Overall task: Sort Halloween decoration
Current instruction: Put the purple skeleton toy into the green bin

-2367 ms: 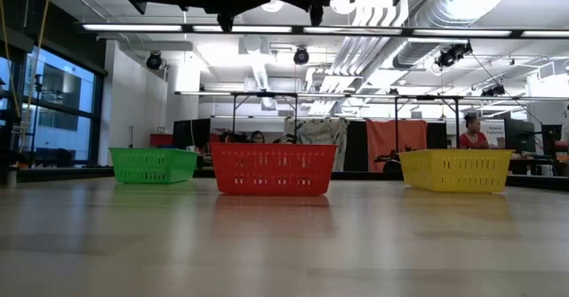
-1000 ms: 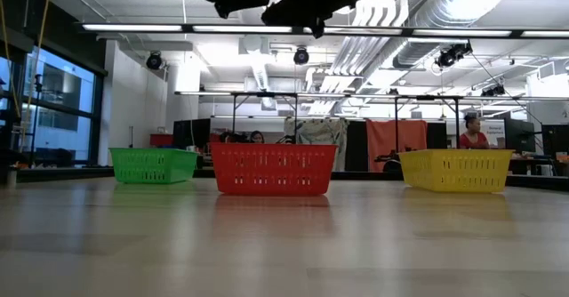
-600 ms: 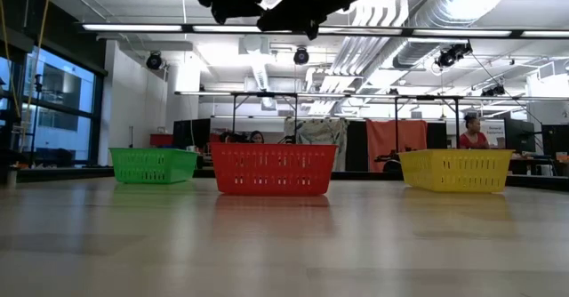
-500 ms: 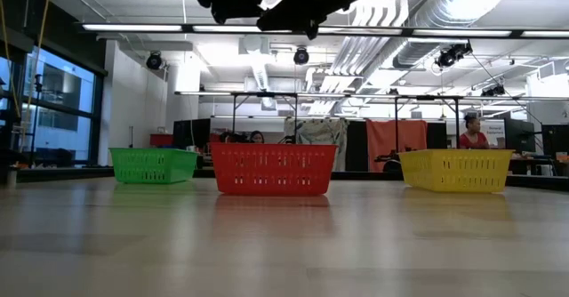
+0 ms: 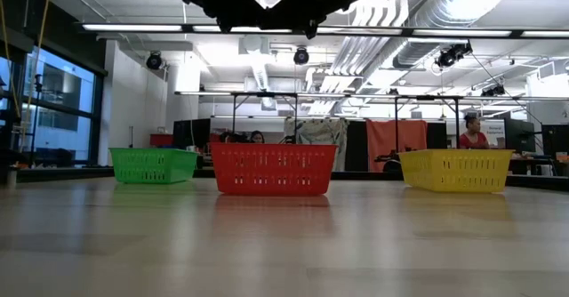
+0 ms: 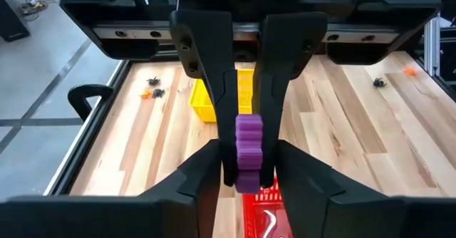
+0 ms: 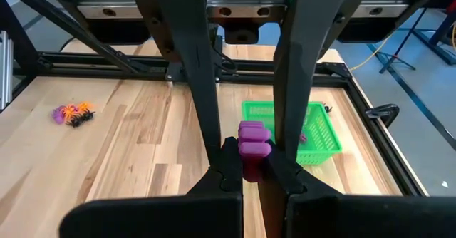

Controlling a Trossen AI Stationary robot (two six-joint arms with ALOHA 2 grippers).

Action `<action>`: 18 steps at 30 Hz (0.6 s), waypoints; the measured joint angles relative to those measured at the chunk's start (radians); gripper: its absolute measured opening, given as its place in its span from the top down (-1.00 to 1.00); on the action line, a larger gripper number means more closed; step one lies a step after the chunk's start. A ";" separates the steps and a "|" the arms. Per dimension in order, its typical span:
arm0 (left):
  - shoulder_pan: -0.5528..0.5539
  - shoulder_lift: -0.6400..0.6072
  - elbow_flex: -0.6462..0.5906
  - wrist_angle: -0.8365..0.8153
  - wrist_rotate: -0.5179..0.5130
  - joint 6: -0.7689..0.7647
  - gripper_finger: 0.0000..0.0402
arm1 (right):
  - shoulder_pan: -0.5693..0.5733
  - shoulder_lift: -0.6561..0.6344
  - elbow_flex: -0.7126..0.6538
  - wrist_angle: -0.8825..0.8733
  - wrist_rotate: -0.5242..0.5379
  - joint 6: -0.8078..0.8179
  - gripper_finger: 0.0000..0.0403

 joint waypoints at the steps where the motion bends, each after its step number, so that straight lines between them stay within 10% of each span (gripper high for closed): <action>1: 0.000 0.000 0.000 0.000 0.000 0.000 0.45 | 0.000 0.000 0.000 -0.001 0.000 0.000 1.00; 18: -0.012 -0.023 -0.002 0.015 -0.115 0.072 0.55 | -0.007 -0.002 0.000 -0.004 0.042 0.000 1.00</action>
